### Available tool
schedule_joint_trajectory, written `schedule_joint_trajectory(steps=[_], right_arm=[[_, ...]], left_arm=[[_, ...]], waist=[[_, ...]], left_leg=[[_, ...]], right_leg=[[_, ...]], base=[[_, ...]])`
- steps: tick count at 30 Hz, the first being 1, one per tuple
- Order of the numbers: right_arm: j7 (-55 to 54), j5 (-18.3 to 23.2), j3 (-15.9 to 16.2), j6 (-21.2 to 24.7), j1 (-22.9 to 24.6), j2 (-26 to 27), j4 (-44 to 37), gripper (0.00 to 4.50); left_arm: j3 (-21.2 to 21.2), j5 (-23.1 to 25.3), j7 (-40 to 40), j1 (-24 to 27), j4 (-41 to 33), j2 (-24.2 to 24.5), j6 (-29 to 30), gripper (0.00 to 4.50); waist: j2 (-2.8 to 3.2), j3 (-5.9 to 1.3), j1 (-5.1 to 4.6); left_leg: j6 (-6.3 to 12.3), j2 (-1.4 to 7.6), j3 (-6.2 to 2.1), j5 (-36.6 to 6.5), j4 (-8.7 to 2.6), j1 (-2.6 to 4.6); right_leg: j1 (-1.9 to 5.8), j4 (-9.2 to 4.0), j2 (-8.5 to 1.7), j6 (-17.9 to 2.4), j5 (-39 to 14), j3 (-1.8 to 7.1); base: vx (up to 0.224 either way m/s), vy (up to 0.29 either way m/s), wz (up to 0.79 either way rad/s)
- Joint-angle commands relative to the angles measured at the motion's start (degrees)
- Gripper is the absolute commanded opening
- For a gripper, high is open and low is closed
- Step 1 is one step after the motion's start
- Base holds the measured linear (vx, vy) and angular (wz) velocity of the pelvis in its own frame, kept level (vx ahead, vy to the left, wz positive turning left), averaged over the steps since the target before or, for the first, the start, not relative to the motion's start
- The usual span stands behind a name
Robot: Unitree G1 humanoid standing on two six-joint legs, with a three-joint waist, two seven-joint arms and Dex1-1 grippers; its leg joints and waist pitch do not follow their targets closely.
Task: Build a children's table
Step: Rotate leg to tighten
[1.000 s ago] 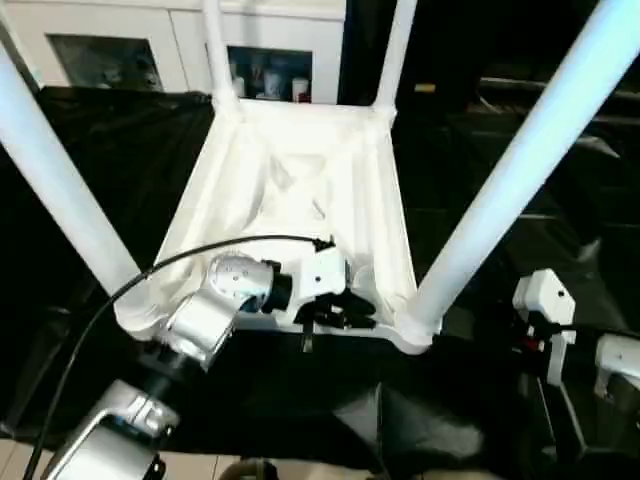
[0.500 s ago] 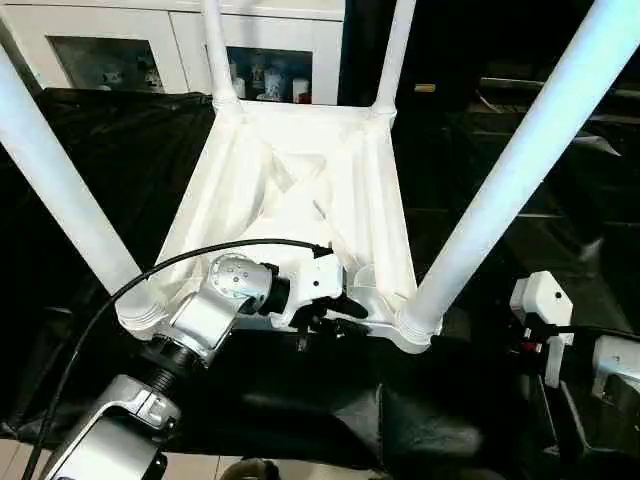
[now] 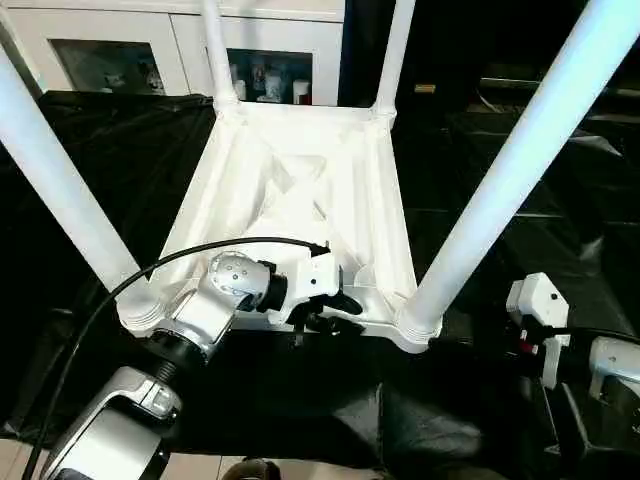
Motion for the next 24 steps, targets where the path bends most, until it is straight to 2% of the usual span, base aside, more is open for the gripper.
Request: schedule_joint_trajectory(steps=[1,4,5,6,9,11,13,15,17,18,21,24], right_arm=[[-0.1,-0.7,0.3,-0.5,0.0,-0.4,-2.0,3.63],[-0.1,-0.7,0.2,-0.6,0.4,-0.5,-2.2,3.63],[-0.1,-0.6,0.2,-0.6,0.5,-0.5,-2.3,3.63],[-0.1,-0.6,0.1,-0.6,0.7,-0.6,-2.4,3.63],[-0.2,-0.6,0.1,-0.5,0.7,-0.6,-2.4,3.63],[-0.2,-0.6,0.1,-0.5,0.6,-0.6,-2.3,3.63],[-0.2,-0.7,0.2,-0.7,0.4,-0.6,-2.1,3.63],[-0.3,-0.7,0.2,-0.7,0.3,-0.5,-2.0,3.63],[-0.4,-0.7,0.3,-0.6,0.2,-0.4,-2.0,3.63],[-0.5,-0.7,0.2,-0.6,0.1,-0.2,-2.0,3.63],[-1.1,0.1,-0.5,-0.3,0.1,0.6,-1.5,3.63],[-2.7,-0.3,-1.7,-1.4,0.0,1.7,1.2,4.01]], left_arm=[[-0.5,0.8,-0.7,-0.6,1.0,0.3,-0.1,0.76],[-0.7,1.0,-1.2,-0.7,1.5,0.5,-0.1,0.77],[-0.8,1.2,-1.3,-0.8,1.9,0.6,-0.4,0.69],[-0.8,1.3,-1.4,-0.9,2.1,0.7,-0.6,0.37],[-1.2,1.7,-1.8,-1.1,2.7,0.9,-0.9,0.4],[-1.4,2.1,-1.9,-1.2,3.1,1.0,-1.3,0.32],[-1.6,2.5,-2.0,-1.3,3.4,1.1,-1.5,0.06],[-1.7,2.7,-2.0,-1.3,3.5,1.2,-1.6,0.05],[-1.2,2.2,-2.0,-1.3,3.7,0.9,-1.4,0.03],[-0.8,1.8,-2.0,-1.2,3.7,0.8,-1.3,0.03],[1.3,-0.8,-1.9,-0.5,2.8,0.0,-0.1,0.03],[2.5,-1.4,-0.4,1.0,1.7,0.2,1.1,0.0]], waist=[[-0.16,-3.71,0.34],[-0.12,-3.65,0.28],[-0.02,-3.68,0.28],[0.02,-3.69,0.29],[0.13,-3.7,0.33],[0.13,-3.72,0.32],[0.05,-3.76,0.27],[0.08,-3.73,0.28],[0.04,-3.67,0.32],[-0.24,-3.73,0.25],[-0.28,-3.72,0.25],[-0.43,-3.72,0.18]], left_leg=[[7.2,6.37,-3.29,-5.5,-4.12,1.59],[6.81,6.41,-3.33,-6.1,-4.23,1.59],[6.76,6.38,-3.32,-6.2,-4.22,1.6],[6.73,6.41,-3.35,-6.3,-4.24,1.59],[6.74,6.34,-3.32,-6.4,-4.23,1.61],[6.52,6.34,-3.3,-6.9,-4.26,1.63],[6.38,6.35,-3.31,-7.2,-4.3,1.6],[6.29,6.32,-3.29,-7.3,-4.28,1.56],[6.17,6.33,-3.27,-7.4,-4.31,1.59],[6.15,6.37,-3.26,-7.4,-4.37,1.59],[6.37,6.31,-3.25,-6.9,-4.33,1.51],[6.6,6.23,-3.2,-6.4,-4.25,1.44]], right_leg=[[2.79,-3.72,-6.46,-17.7,7.1,3.41],[2.75,-3.81,-6.38,-17.5,5.9,3.43],[2.73,-3.82,-6.36,-17.4,5.8,3.42],[2.72,-3.81,-6.38,-17.2,5.6,3.45],[2.65,-3.96,-6.46,-17.1,5.1,3.49],[2.65,-4.05,-6.46,-16.9,4.4,3.46],[2.66,-4.12,-6.45,-16.7,3.7,3.46],[2.64,-4.16,-6.49,-16.7,3.2,3.48],[2.57,-4.23,-6.47,-16.6,2.6,3.51],[2.59,-4.25,-6.4,-16.5,2.3,3.48],[2.53,-4.22,-6.45,-16.4,2.0,3.47],[2.49,-4.26,-6.53,-16.3,1.4,3.47]], base=[[0.0,0.0,0.0],[0.0,0.0,0.0],[0.0,0.0,0.0],[0.0,0.0,0.0],[0.0,0.0,0.0],[0.0,0.0,0.0],[0.0,0.0,0.0],[0.0,0.0,0.0],[0.0,0.0,0.0],[0.0,0.0,0.0],[0.0,0.0,0.0],[0.0,0.0,0.0]])
